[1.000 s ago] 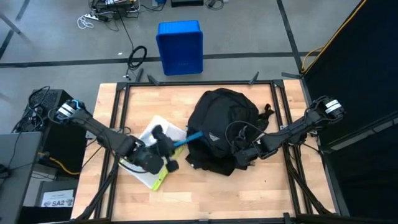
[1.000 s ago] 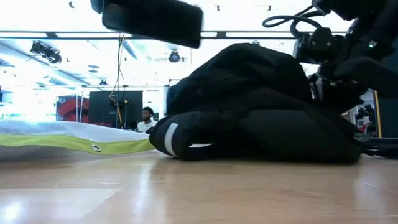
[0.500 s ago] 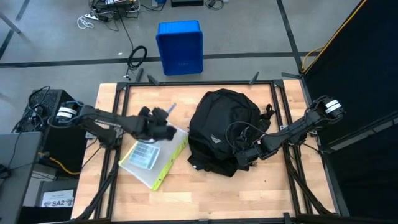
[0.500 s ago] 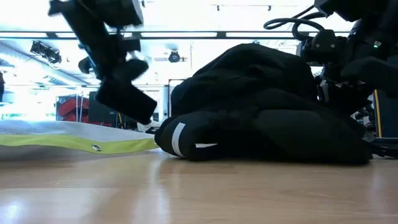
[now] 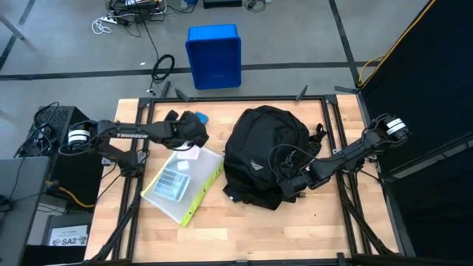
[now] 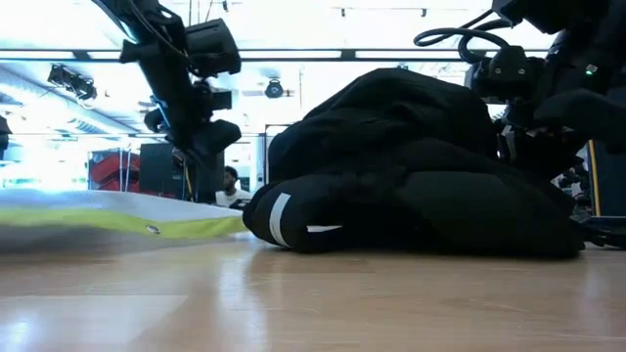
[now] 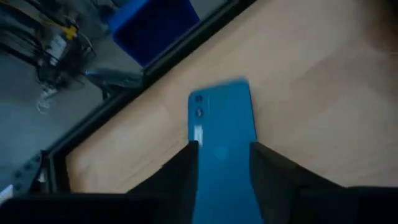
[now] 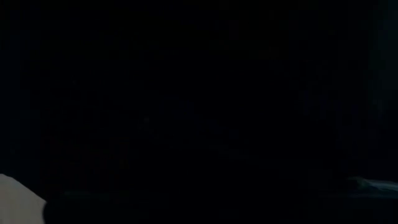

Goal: Unpack backpack
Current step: Remove the blue cellphone from the black backpack, then adjust the black backpack

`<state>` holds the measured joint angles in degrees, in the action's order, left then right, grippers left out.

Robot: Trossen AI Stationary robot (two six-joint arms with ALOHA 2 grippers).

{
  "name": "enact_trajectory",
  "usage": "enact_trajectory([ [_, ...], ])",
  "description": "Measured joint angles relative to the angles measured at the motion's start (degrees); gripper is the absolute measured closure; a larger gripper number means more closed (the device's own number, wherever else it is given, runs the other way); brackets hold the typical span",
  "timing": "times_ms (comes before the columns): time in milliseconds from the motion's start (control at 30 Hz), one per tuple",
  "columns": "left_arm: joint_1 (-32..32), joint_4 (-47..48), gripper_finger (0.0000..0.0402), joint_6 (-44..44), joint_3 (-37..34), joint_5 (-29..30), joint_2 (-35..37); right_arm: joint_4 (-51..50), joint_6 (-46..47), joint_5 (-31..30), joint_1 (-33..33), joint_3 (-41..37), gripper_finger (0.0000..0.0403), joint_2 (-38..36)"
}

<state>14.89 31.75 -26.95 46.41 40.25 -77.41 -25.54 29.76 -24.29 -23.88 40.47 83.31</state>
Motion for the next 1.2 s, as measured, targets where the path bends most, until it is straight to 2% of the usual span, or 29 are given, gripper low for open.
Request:
enact_trajectory([
  [67,0.62,-0.24,0.0246,-0.06,0.0,-1.45,0.0,0.09,0.03,0.01,0.0,0.0,0.0391,0.0],
  [133,0.55,-1.75,0.0228,-0.04,0.0,-5.41,0.19,0.11,0.04,0.04,-0.02,0.0,0.0391,0.0],
  [267,-1.6,-9.8,0.0215,1.62,0.0,-21.47,0.28,-0.14,-0.24,0.01,-0.02,0.0,0.0387,0.0],
  [333,-4.79,-14.41,0.0218,1.46,0.0,-26.67,0.1,-1.56,0.58,-0.11,-0.02,0.07,0.0385,-0.02],
  [533,-14.74,-31.3,0.0236,4.31,0.0,-21.58,-2.11,-14.37,10.37,-1.85,0.89,0.06,0.0394,-0.62],
  [633,-17.42,-39.19,0.0241,6.44,0.0,-21.33,-4.78,-15.76,11.99,-0.52,-1.35,0.04,0.0399,-2.94],
  [900,-19.45,-53.23,0.0242,8.62,0.0,-21.53,-14.45,-16.16,10.2,-2.35,-9.3,0.04,0.04,-18.44],
  [1033,-19.41,-61.62,0.0242,8.47,-0.04,-23.19,-20.56,-13.6,9.25,-7.28,-13.83,0.04,0.0398,-26.76],
  [1133,-19.12,-70.76,0.0242,8.64,0.93,-24.87,-26.34,-6.18,4.11,-13.16,-16.26,0.02,0.0399,-30.26],
  [1200,-18.63,-75.5,0.0242,8.71,3.57,-28.55,-30.34,1.18,-2.06,-15.07,-16.55,-0.36,0.0399,-30.84],
])
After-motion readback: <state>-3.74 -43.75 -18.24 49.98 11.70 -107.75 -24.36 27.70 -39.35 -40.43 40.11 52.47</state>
